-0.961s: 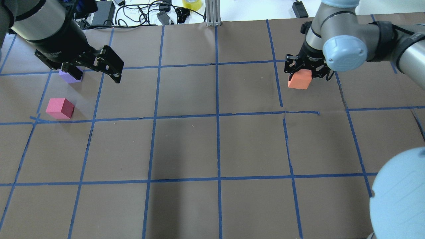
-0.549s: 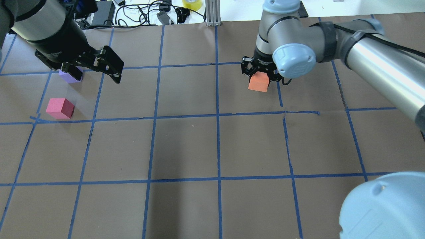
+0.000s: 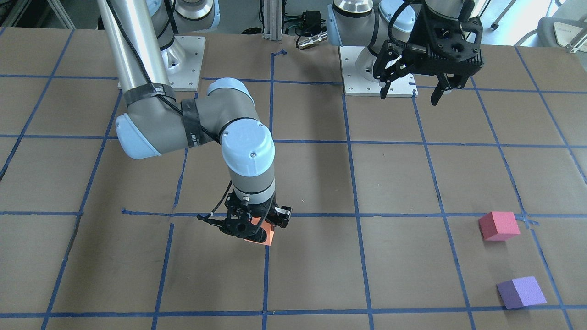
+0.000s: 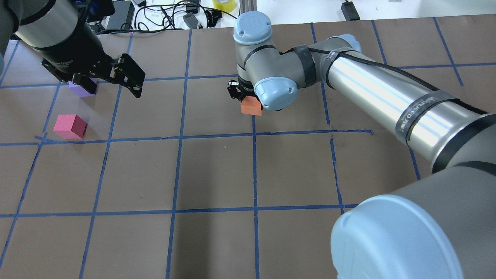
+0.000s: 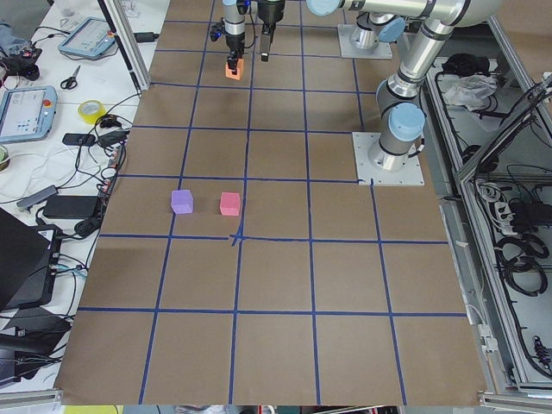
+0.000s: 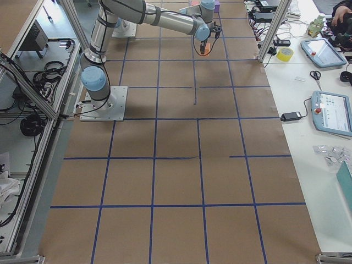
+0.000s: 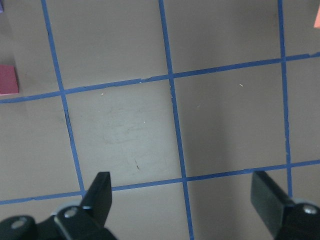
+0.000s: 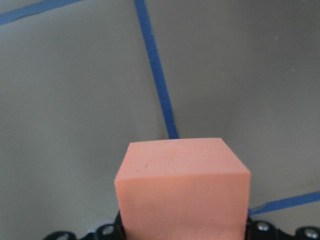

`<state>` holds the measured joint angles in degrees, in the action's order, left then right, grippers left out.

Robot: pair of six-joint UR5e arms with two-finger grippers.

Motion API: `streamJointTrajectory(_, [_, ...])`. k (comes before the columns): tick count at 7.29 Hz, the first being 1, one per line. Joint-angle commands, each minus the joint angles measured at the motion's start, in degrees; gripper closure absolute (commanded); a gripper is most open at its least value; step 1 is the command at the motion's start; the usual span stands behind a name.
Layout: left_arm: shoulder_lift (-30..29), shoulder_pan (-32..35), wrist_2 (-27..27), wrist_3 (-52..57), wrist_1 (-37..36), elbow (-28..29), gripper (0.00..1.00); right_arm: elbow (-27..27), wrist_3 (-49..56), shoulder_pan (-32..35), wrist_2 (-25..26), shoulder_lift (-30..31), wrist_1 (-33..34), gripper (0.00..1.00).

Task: Arrange blocks in a line
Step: 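Carry the orange cube with the right gripper toward the table centre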

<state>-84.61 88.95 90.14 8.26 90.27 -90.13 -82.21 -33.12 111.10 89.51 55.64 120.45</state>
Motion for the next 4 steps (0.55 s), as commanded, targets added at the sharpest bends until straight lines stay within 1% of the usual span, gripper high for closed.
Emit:
streamJointTrajectory(1, [0.06,0.0,-0.05,0.09,-0.18,0.13,0.0,1.26,8.65,1.92,1.97,-2.9,1.53,1.0])
streamJointTrajectory(3, [0.24,0.0,-0.05,0.09,-0.45,0.04,0.0,1.0,12.36,1.93,1.9,-3.43,2.07,1.0])
streamJointTrajectory(4, [0.32,0.0,-0.05,0.0,-0.36,0.04,0.0,1.0,12.03,1.93,1.73,-3.78,1.99,0.92])
